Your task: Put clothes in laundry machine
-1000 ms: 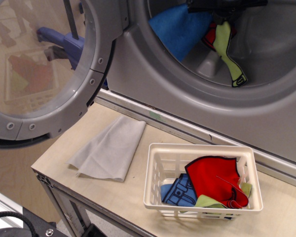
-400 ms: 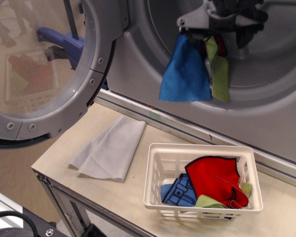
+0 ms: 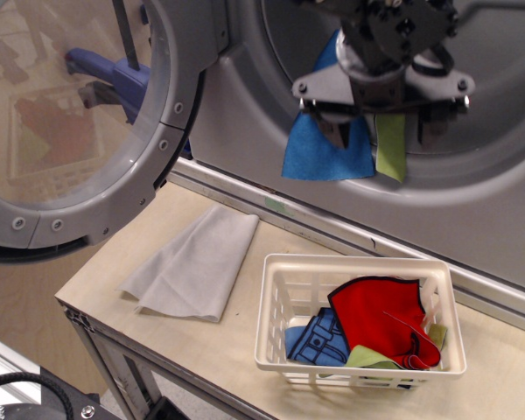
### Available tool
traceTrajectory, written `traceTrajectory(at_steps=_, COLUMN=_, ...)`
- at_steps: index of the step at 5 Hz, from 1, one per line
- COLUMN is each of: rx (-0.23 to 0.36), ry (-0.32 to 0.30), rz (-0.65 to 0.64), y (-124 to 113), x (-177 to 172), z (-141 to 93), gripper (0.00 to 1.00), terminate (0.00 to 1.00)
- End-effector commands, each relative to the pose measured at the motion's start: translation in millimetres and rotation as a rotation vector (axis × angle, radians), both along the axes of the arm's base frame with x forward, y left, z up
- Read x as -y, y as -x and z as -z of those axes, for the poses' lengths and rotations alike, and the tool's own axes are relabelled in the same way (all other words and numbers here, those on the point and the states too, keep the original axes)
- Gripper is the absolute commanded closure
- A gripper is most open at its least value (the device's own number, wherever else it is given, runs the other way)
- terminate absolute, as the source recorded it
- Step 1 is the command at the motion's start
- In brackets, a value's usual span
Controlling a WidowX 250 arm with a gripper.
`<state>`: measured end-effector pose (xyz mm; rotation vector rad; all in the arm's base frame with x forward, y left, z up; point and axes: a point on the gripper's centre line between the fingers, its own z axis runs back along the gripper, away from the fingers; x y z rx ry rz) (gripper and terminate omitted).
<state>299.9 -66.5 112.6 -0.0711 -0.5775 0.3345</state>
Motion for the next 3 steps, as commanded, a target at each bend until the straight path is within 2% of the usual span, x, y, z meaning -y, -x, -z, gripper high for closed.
traceTrajectory(at_steps=1, rx=-0.021, ry=0.064, rz=0.059, y=32.3, x=6.2, z=-15.5, gripper=0.0, terminate=0.0)
traceTrajectory(at_steps=2, rx=-0.08, ry=0.063, rz=0.04, y=41.0, x=8.9, z=-8.7, gripper=0.0, terminate=0.0)
traceTrajectory(at_steps=3, rx=-0.186, ry=0.032, rz=0.026, y=50.5, x=8.8, z=5.3, gripper=0.0, terminate=1.0)
